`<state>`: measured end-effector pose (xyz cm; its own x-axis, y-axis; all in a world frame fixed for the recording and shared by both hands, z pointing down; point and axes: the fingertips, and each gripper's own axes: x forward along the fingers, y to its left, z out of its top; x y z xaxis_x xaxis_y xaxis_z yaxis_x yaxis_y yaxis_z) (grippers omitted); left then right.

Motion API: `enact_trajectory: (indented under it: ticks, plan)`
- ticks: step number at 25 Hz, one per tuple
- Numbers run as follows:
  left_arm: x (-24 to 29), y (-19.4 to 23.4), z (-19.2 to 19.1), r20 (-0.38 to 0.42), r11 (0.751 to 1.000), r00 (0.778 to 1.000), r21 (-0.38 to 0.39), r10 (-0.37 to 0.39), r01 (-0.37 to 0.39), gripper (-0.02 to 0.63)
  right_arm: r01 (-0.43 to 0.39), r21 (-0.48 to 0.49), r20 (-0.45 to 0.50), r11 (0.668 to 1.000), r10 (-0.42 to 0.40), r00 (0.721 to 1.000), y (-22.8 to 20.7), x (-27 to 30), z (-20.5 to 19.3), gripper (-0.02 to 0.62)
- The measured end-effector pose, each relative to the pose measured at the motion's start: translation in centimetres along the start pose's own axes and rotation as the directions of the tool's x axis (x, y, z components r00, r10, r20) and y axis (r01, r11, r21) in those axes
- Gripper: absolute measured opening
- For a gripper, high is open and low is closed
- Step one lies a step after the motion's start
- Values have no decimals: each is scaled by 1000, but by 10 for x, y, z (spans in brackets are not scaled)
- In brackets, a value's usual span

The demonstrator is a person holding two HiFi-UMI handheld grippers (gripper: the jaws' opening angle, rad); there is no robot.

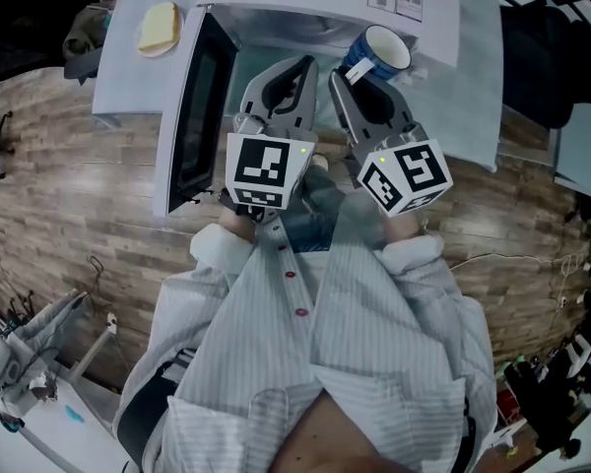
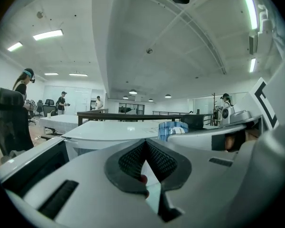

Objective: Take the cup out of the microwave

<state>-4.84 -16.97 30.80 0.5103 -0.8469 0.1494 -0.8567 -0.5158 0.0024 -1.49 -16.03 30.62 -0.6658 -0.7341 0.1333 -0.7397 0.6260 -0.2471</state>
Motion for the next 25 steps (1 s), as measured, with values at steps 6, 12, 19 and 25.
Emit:
enact_trajectory:
  ticks: [6, 12, 19, 25]
  plan:
    - [-6, -11, 26, 42, 999, 999, 33, -23, 21, 8, -25, 0, 43, 1000, 25, 999, 9, -15, 33, 63]
    - [-4, -17, 39, 67, 998, 997, 43, -37, 35, 8, -26, -21, 68, 999, 27, 997, 12, -26, 51, 63]
    - [5, -16, 41, 75, 998, 996, 47, -56, 52, 8, -17, -19, 70, 1000, 19, 997, 4, -21, 53, 63]
    - [9, -14, 42, 75, 997, 995, 44, -62, 59, 8, -16, 1, 65, 1000, 16, 998, 2, -18, 52, 63]
